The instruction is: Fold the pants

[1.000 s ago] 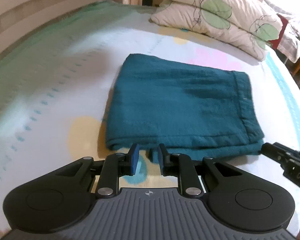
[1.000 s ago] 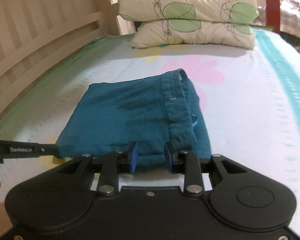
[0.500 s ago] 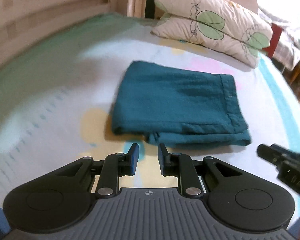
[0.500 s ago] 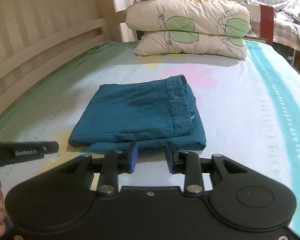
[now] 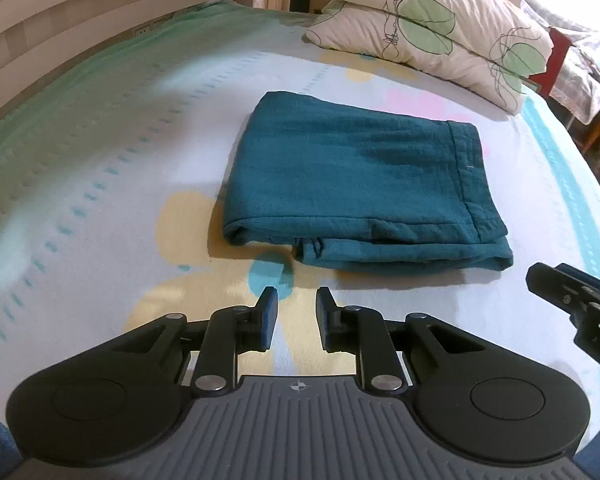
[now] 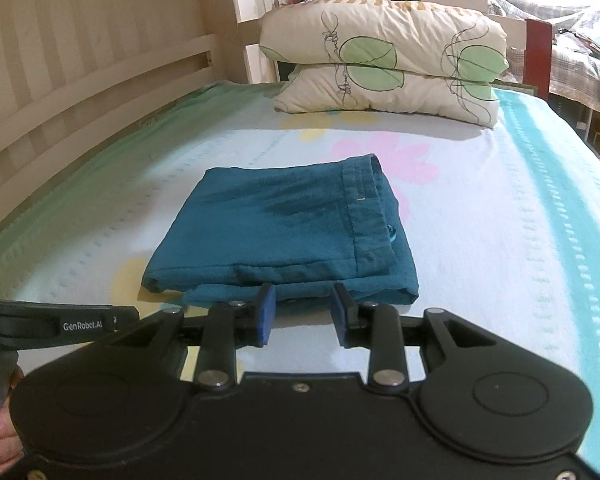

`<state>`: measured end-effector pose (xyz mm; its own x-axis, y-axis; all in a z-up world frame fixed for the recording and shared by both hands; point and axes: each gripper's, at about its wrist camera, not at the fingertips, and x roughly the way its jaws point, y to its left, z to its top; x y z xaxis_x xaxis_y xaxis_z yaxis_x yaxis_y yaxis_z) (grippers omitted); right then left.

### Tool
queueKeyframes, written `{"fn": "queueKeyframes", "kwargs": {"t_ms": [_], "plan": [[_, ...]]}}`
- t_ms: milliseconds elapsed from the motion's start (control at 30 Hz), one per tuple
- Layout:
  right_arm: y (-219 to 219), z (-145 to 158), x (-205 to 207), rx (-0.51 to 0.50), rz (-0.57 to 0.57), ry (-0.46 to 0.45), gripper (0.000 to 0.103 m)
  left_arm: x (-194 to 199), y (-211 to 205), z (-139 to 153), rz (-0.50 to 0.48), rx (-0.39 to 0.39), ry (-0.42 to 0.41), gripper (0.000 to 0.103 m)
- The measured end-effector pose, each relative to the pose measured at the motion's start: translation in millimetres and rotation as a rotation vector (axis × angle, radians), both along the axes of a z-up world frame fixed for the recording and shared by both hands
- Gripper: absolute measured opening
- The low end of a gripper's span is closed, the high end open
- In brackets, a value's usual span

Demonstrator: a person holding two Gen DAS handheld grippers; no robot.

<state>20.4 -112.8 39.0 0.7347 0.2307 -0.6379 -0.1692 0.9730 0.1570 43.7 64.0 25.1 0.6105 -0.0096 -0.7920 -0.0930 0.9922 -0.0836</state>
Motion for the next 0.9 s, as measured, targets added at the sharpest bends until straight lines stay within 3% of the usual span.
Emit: {"fn": "queueKeyframes", "kwargs": {"t_ms": [900], "plan": [[2.8, -9.7, 6.7, 0.002, 0.010, 0.043, 0.042, -1.8, -0.2, -2.5, 0.020, 0.026, 0.017, 0.020]]}}
